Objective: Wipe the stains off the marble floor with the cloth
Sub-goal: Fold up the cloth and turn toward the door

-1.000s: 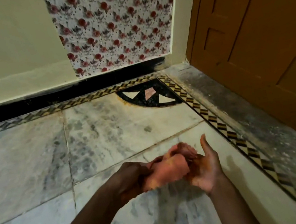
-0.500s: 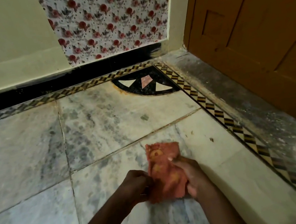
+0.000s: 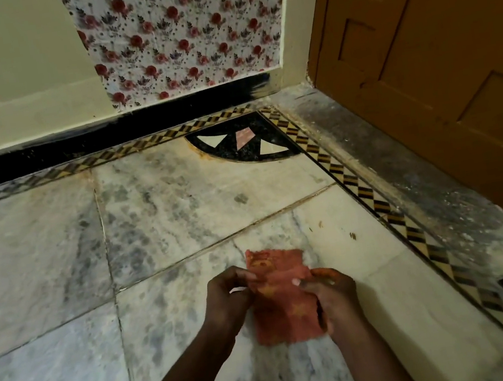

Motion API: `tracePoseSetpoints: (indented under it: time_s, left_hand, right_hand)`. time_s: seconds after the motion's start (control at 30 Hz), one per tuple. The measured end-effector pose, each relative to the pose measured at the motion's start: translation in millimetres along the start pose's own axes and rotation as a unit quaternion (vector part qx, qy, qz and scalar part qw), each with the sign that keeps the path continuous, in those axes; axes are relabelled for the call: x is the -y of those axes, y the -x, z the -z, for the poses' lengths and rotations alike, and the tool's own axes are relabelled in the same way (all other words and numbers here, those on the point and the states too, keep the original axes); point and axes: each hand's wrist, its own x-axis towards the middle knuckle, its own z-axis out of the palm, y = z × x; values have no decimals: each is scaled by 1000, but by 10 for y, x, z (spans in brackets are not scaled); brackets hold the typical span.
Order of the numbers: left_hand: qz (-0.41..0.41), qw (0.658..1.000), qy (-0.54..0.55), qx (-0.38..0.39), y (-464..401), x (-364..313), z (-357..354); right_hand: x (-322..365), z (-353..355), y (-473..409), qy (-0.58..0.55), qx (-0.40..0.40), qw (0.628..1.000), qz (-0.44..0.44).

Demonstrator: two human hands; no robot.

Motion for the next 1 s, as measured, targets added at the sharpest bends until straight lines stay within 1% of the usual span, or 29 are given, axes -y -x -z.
tracePoseSetpoints:
  time_s: [0.07,0.17,0.2,0.3,0.43,0.53,0.6,0.7,0.83,0.9,1.0]
  left_hand:
    - [-3,1000,-3,4,41,-45,-4]
    - [-9,1000,16,-3,63,-112,-8]
    - [-18,999,26,-12,62,-144,-3]
    - [-78,996,9,-41,11,-198,48]
    - [-143,987,-31,-64,-101,-376,77]
    - [-170,981,-70,-70,-211,-711,86]
    - [-171,979,-67,-86,-258,-982,89]
    - [-173,977,-70,-103,-223,-1523,66]
    - [-166,978,-68,-107,0,-2560,136]
    - [-162,980,-66,-90,209,-3176,172]
    - [-174,979,-92,-55,546,-4121,251]
  right_hand:
    - [24,22,51,-32,10,999,22]
    - [125,28,121,-47,68,995,60]
    - [166,21,125,-51,76,994,64]
    - [308,-12,144,-75,63,994,50]
    - [602,-73,151,-54,73,993,74]
    - [954,-156,165,-29,65,993,93]
    - [1254,-229,221,-4,56,993,107]
    - [1790,-336,397,27,41,992,118]
    - [2751,-485,918,13,28,995,94]
    - [3272,-516,1221,13,18,995,95]
    - [4067,-561,1712,22,3,994,102]
